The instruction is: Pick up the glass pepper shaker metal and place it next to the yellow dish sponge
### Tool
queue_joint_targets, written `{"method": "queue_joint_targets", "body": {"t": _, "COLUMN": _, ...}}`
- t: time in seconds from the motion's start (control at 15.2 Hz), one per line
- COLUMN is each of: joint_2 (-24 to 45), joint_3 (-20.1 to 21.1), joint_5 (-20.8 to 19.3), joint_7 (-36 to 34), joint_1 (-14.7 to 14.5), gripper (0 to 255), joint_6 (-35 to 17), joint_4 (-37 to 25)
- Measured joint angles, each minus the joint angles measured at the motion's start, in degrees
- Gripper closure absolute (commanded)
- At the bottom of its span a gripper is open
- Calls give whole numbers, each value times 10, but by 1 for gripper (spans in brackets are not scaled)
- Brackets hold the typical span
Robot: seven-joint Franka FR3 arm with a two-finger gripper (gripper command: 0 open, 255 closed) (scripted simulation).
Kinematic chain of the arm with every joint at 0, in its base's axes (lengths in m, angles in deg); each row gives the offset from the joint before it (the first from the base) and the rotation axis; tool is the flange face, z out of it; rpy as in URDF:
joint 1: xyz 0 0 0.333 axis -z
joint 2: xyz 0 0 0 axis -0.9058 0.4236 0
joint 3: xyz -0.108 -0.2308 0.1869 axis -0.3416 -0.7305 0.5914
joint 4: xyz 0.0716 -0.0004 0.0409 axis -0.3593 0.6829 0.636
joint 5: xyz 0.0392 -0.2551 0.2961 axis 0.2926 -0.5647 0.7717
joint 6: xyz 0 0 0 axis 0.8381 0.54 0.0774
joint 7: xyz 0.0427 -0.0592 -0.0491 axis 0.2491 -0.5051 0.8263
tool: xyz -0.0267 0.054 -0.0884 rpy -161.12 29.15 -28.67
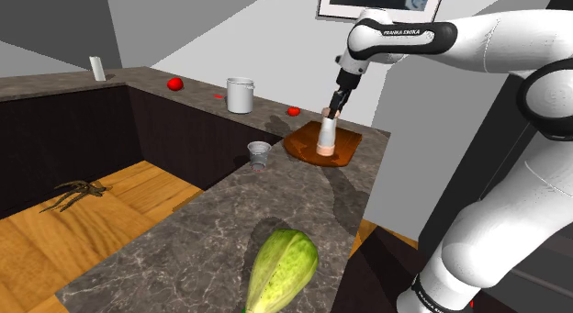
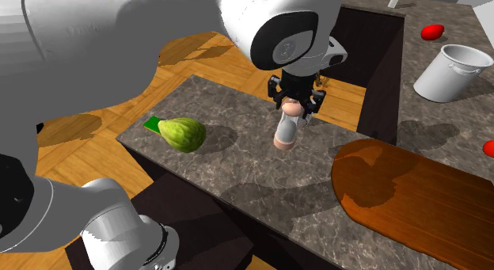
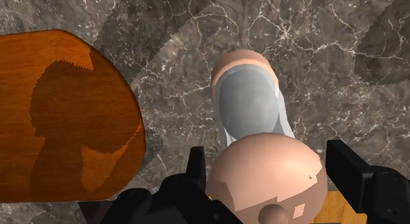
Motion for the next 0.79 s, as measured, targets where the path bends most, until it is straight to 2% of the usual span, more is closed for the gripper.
{"method": "queue_joint_targets", "body": {"t": 0.66, "joint_2": 15, "joint_3": 0, "joint_5": 2, "joint_7": -3, "joint_1": -1, "gripper": 255, "joint_6": 75, "joint_4": -89}}
{"method": "queue_joint_targets", "body": {"t": 0.79, "joint_2": 7, "joint_3": 10, "joint_5": 1, "joint_7": -19, "joint_1": -7, "gripper": 255, "joint_6": 78, "joint_4": -85}}
